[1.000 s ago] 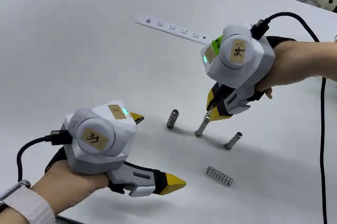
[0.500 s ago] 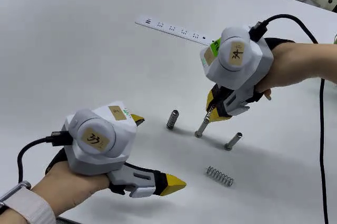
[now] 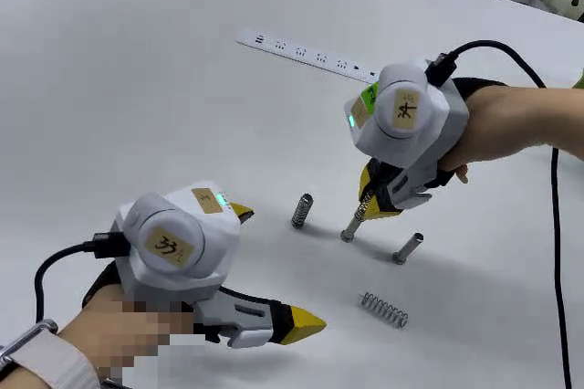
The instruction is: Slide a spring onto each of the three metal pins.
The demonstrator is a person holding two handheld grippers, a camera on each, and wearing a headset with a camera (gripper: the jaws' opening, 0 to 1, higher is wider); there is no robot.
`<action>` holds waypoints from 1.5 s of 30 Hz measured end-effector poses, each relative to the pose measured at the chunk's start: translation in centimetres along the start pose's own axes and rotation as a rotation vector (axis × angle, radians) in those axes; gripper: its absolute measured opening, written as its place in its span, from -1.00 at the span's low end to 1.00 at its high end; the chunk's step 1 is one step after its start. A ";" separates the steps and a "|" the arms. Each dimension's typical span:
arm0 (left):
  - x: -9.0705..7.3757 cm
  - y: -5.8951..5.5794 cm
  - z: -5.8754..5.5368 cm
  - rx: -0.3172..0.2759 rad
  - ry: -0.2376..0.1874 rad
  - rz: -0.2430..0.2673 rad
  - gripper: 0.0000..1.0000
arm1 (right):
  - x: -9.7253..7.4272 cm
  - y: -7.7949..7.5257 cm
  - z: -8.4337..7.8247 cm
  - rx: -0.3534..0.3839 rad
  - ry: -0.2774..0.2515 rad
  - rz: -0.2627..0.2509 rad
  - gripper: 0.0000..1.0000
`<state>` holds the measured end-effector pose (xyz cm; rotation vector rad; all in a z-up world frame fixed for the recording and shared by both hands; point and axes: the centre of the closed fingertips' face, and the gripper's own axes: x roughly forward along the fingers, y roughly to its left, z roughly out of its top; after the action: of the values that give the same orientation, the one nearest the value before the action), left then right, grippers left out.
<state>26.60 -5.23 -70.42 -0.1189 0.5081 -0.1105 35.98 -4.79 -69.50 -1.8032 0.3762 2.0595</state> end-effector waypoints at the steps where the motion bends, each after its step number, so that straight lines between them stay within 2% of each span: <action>1: 0.0 0.0 0.0 -0.001 0.000 0.000 0.88 | 0.1 0.0 0.0 0.002 0.001 -0.001 -0.75; 15: 0.0 0.0 -0.2 -0.003 0.007 -0.006 0.86 | 2.6 0.3 -0.1 -0.016 0.033 0.005 -0.75; 23: 0.0 -0.1 -0.3 -0.002 0.010 -0.005 0.85 | 3.6 0.3 -0.6 0.002 0.042 0.003 -0.75; 45: -0.2 0.0 -0.1 -0.002 0.001 0.001 0.85 | 4.6 0.0 -0.9 0.029 0.039 0.006 -0.75</action>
<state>26.38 -5.17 -70.45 -0.1206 0.5094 -0.1088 36.30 -4.67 -74.19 -1.8299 0.4207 2.0154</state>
